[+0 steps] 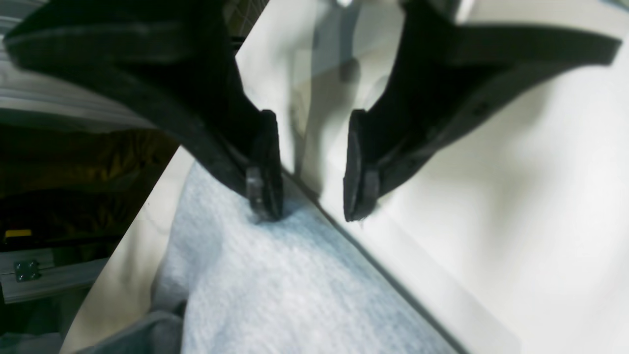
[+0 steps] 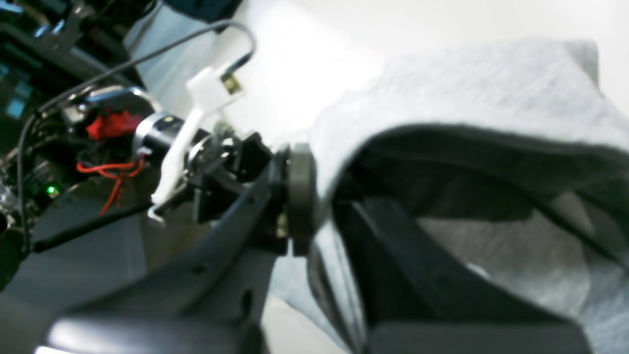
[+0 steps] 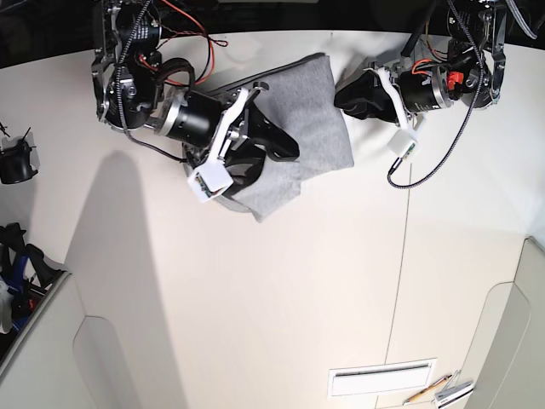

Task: Fold the T-shirt properly
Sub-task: 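Lift the shirt end with the right gripper and fold it over the bundle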

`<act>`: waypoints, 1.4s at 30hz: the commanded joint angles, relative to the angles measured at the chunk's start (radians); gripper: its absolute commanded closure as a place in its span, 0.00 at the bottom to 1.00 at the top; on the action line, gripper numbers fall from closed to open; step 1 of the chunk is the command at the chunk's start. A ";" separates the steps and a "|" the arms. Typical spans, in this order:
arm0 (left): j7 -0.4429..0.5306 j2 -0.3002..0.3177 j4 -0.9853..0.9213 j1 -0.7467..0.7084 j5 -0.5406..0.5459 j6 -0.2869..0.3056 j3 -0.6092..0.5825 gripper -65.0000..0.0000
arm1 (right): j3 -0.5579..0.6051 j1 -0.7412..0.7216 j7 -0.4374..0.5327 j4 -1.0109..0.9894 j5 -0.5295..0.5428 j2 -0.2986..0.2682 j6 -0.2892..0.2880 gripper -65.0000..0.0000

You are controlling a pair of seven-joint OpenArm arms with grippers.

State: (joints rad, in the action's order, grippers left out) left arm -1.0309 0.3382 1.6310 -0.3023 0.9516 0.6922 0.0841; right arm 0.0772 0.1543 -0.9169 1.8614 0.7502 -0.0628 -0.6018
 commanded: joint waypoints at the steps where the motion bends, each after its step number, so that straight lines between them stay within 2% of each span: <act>1: 0.011 0.008 0.012 0.003 0.013 0.006 0.004 0.66 | 0.013 -0.013 0.030 0.020 0.021 0.009 -0.005 1.00; 8: 0.014 0.008 0.013 0.003 0.016 0.006 0.004 0.66 | 0.100 -0.013 0.031 0.020 0.010 0.013 -0.005 1.00; 9: 0.014 0.008 0.012 0.003 0.016 0.006 0.004 0.66 | 0.114 -0.013 0.036 0.020 -0.001 0.014 -0.005 0.96; 13: 0.014 0.008 0.012 0.003 0.016 0.006 0.004 0.66 | 0.176 -0.013 0.069 0.020 -0.040 0.013 -0.005 0.68; 16: 0.014 0.008 0.012 0.003 0.016 0.006 0.004 0.66 | 0.237 -0.013 0.072 0.020 -0.040 0.013 -0.005 0.63; 23: 0.014 0.008 0.012 0.003 0.017 0.006 0.014 0.66 | 0.384 -0.014 0.077 0.021 -0.040 0.014 -0.009 0.63; 28: -0.011 0.009 0.013 0.003 0.087 0.006 0.113 0.66 | 0.415 -0.018 0.079 0.082 -0.072 0.028 -0.008 0.63; 30: -0.042 0.009 0.013 0.003 0.126 0.006 0.171 0.66 | 0.414 -0.019 0.084 0.138 -0.117 0.033 -0.006 0.63; 34: -0.111 0.009 0.013 0.003 0.200 0.006 0.262 0.66 | 0.391 -0.018 0.101 0.220 -0.282 0.032 0.016 0.63; 35: -0.125 0.009 0.013 0.003 0.218 0.006 0.277 0.66 | 0.378 -0.018 0.109 0.220 -0.319 0.032 0.026 0.65; 36: -0.135 0.010 0.013 0.003 0.233 0.006 0.288 0.66 | 0.364 -0.018 0.113 0.219 -0.352 0.032 0.033 0.71; 38: -0.142 0.014 0.013 0.002 0.246 0.006 0.299 0.66 | 0.327 -0.018 0.113 0.212 -0.406 0.032 0.042 0.93; 39: -0.143 0.014 0.013 0.002 0.247 0.006 0.301 0.66 | 0.307 -0.018 0.114 0.209 -0.425 0.030 0.042 1.00; 42: -0.145 0.014 0.013 0.000 0.268 0.006 0.302 0.66 | 0.242 -0.018 0.129 0.199 -0.447 0.019 0.041 1.00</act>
State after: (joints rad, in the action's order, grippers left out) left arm -1.1889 0.3386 1.6302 -0.3046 1.1931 0.6918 0.3801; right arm 0.3183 0.1440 -0.8158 2.0468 0.2909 -0.0479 -0.5575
